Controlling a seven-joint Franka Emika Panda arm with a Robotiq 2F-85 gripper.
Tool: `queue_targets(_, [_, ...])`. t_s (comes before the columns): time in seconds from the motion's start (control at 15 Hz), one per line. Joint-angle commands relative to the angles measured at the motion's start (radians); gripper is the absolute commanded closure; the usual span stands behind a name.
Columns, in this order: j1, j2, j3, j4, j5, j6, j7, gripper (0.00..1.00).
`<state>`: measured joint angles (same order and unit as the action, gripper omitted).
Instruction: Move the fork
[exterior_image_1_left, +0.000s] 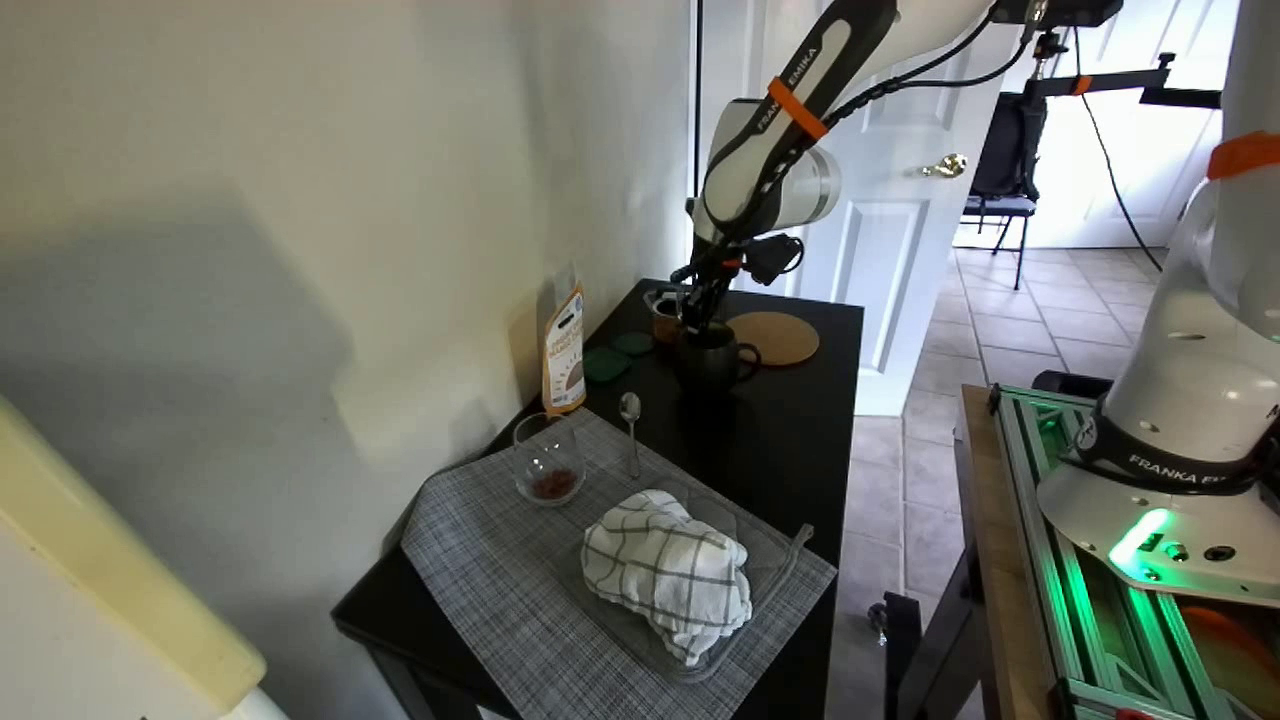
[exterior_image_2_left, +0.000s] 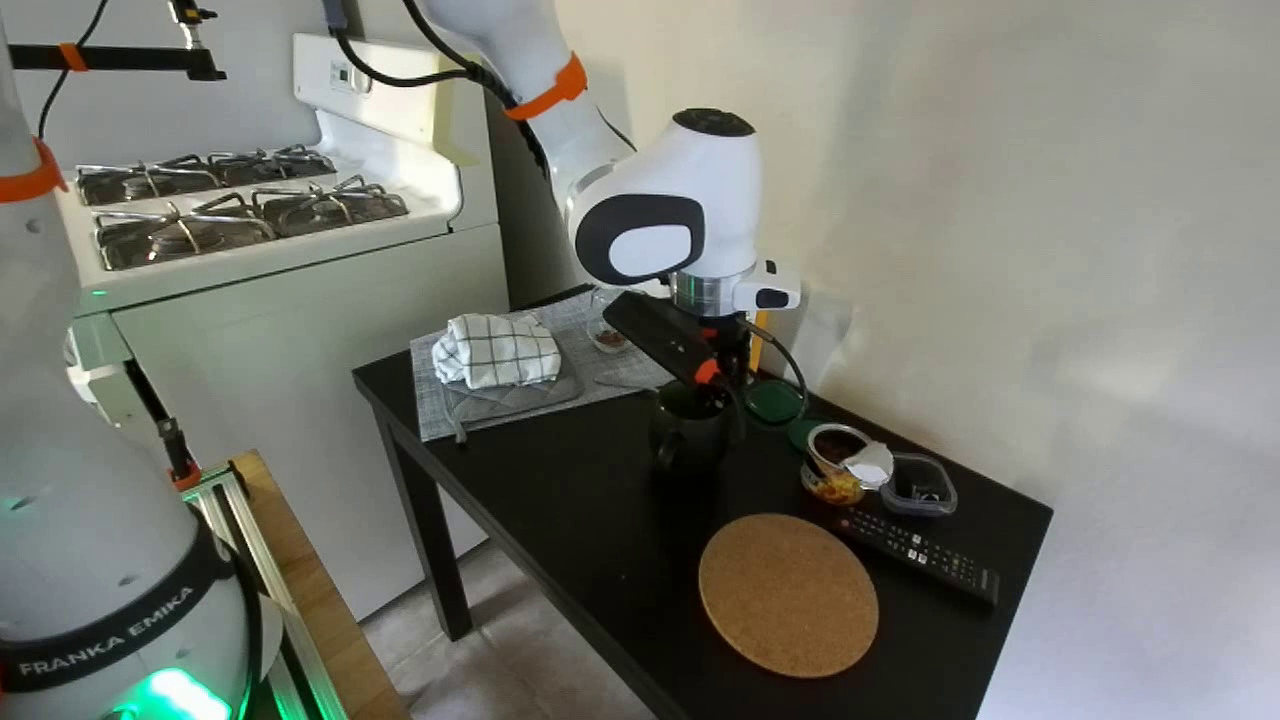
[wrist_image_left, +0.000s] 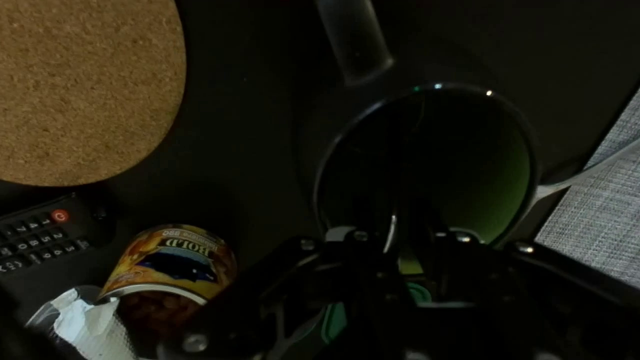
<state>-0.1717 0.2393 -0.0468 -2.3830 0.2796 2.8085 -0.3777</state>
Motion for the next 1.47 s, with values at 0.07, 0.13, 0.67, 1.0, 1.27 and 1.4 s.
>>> queue_targets(0.07, [0.016, 0.038, 0.003, -0.003, -0.081, 0.093, 0.091, 0.78])
queue_targets(0.13, [0.018, 0.043, 0.003, -0.002, -0.097, 0.097, 0.105, 0.87])
queue_targets(0.67, [0.028, -0.071, 0.009, -0.090, -0.176, 0.111, 0.144, 0.98])
queue_targets(1.0, [0.016, -0.264, 0.021, -0.228, -0.111, 0.225, 0.092, 0.98])
queue_targets(1.27, [0.016, -0.403, -0.007, -0.303, -0.059, 0.310, 0.088, 0.98])
queue_targets(1.4, [-0.013, -0.453, -0.029, -0.329, -0.070, 0.337, 0.106, 0.98])
